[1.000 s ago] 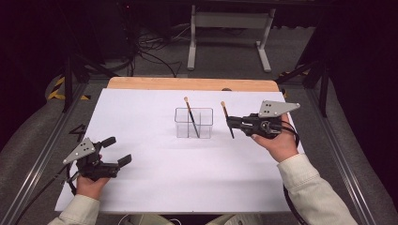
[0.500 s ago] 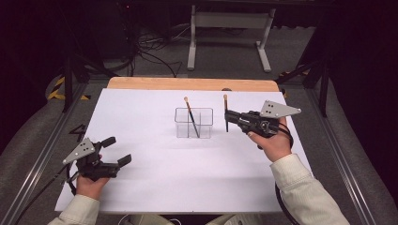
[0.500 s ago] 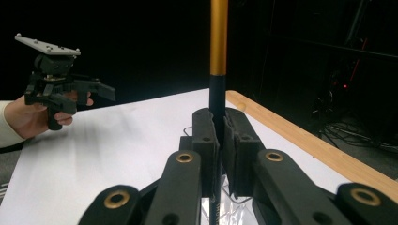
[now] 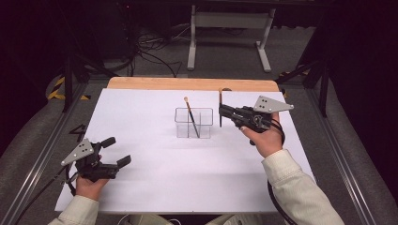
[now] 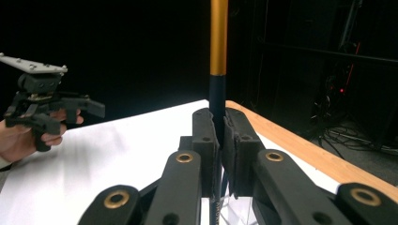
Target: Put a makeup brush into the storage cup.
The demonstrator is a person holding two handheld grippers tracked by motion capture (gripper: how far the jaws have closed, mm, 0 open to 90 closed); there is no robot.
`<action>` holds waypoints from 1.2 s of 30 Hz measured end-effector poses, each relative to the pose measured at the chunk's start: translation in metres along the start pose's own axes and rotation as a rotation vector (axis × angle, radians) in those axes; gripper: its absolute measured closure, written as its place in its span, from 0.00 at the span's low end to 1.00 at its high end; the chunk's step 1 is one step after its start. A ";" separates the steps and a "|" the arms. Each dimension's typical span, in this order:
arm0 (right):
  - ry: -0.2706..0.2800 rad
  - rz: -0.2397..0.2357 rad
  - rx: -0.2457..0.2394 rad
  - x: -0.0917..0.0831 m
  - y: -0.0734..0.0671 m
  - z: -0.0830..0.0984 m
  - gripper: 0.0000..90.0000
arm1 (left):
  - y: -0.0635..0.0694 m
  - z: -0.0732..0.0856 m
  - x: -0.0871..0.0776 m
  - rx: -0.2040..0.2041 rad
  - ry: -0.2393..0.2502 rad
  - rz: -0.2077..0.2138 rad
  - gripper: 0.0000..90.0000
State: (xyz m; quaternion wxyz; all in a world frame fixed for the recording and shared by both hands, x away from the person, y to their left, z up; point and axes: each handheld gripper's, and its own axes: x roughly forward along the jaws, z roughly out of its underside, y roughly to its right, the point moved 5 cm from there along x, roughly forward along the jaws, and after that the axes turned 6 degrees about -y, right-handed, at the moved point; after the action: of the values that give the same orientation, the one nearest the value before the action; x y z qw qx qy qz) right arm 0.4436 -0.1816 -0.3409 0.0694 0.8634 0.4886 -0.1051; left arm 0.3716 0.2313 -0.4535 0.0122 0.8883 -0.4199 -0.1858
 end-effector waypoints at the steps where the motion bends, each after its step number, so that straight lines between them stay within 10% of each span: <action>1: -0.002 0.001 -0.002 0.004 0.000 -0.001 0.93 | 0.000 0.000 -0.001 0.002 -0.002 0.000 0.00; 36: 0.031 0.042 0.034 0.077 0.012 -0.011 0.93 | -0.002 0.002 -0.002 -0.003 -0.001 -0.011 0.00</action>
State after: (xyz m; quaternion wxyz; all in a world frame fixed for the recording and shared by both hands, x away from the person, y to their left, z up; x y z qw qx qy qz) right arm 0.4936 -0.1218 -0.3489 0.0493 0.8760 0.4696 -0.0986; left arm 0.3713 0.2338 -0.4548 0.0126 0.8904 -0.4149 -0.1869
